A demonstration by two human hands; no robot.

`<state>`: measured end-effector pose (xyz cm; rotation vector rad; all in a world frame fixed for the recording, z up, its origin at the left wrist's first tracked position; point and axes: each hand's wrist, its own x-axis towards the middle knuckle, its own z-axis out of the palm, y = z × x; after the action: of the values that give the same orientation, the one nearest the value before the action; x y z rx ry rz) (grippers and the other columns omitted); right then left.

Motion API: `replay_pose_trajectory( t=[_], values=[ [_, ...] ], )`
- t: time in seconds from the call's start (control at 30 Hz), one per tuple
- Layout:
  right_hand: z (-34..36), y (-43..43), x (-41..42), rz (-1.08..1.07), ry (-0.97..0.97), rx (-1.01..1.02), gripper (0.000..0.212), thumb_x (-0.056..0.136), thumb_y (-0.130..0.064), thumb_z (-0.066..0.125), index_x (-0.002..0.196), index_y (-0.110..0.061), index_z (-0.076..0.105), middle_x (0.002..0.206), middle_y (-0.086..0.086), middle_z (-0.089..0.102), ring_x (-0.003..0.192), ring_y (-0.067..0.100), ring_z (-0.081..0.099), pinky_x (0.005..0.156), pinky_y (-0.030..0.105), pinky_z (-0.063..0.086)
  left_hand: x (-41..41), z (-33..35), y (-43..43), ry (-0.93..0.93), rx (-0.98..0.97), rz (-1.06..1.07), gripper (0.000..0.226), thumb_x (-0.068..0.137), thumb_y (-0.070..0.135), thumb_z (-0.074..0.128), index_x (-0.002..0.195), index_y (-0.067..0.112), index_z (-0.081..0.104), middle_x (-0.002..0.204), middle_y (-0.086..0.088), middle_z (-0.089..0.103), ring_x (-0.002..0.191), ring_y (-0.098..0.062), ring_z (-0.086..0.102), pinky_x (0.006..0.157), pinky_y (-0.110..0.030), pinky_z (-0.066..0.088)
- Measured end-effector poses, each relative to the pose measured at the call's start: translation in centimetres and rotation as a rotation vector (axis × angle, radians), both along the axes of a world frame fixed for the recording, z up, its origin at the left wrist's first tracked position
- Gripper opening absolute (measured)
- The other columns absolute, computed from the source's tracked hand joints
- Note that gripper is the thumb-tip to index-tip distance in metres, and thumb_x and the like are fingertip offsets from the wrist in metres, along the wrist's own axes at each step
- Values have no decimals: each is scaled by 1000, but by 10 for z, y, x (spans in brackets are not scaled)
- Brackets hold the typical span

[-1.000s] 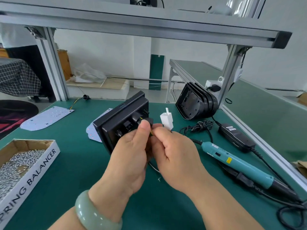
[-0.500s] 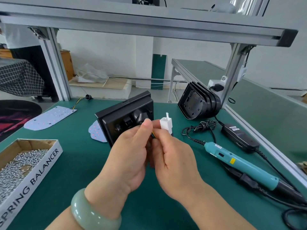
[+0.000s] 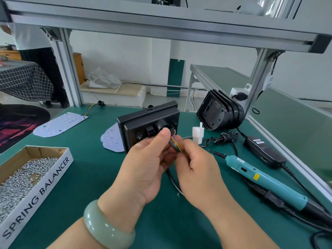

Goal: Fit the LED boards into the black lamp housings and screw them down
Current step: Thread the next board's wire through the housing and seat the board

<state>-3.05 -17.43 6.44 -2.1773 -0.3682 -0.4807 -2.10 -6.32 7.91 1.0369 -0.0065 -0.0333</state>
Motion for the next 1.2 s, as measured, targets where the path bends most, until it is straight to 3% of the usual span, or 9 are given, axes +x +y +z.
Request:
replay_pose_trajectory(
  t=[0.13,0.33,0.5,0.6,0.73,0.83,0.9,1.0,1.2],
  values=[
    [-1,-3,5,40,154,222,13,95,-36,53,90,-26,62,81,-18,64,70,-2,55,66,14,40,-5,-4,-8,-8,119,14,22,79,26,63,80,9,77,94,-14,74,86,-19,65,91,-39,49],
    [-2,-4,8,-42,84,191,16,96,-20,46,92,-29,58,68,-9,65,65,9,59,64,30,47,-6,-3,-10,51,285,-5,29,99,25,46,93,9,70,103,-12,72,96,-29,64,100,-55,45],
    [0,-13,12,-3,90,394,21,92,-23,60,93,-44,59,73,-22,67,67,-3,61,61,8,42,-9,2,12,-76,660,-271,22,95,33,53,104,24,72,117,-14,67,104,-22,67,99,-38,50],
    [-1,-15,17,-28,49,448,17,89,-21,67,87,-38,66,79,-19,71,74,-3,65,67,9,45,-13,12,28,-194,838,-287,18,76,51,60,79,37,71,94,2,73,86,-12,70,88,-37,55],
    [-4,-19,24,-68,71,550,23,90,-13,66,87,-36,68,89,-16,74,89,-3,66,83,16,49,-12,19,38,-516,816,250,31,65,57,61,75,29,71,64,10,70,53,2,60,52,-8,44],
    [-3,-21,23,-32,49,513,27,92,-11,63,88,-38,68,92,-17,74,91,-3,66,83,16,47,-3,15,43,-555,1085,392,56,58,59,71,110,46,53,104,21,59,91,6,55,76,-9,42],
    [-1,-20,21,5,10,429,28,93,-13,61,88,-40,68,88,-21,72,85,-4,65,77,10,45,2,5,39,-480,1218,222,51,63,49,77,110,44,55,100,25,60,90,11,52,77,-11,40],
    [0,-23,21,-17,-10,312,21,92,-19,61,80,-34,69,75,-22,70,69,-3,62,63,6,42,6,-3,32,-471,1112,258,14,78,31,71,74,33,58,66,26,61,59,6,52,55,-8,39],
    [-2,-28,23,63,135,400,19,96,-20,57,87,-30,71,85,-15,75,79,4,67,75,17,50,6,-2,27,-482,973,147,5,76,33,63,79,29,61,63,24,61,55,4,52,53,-8,41]
  ],
)
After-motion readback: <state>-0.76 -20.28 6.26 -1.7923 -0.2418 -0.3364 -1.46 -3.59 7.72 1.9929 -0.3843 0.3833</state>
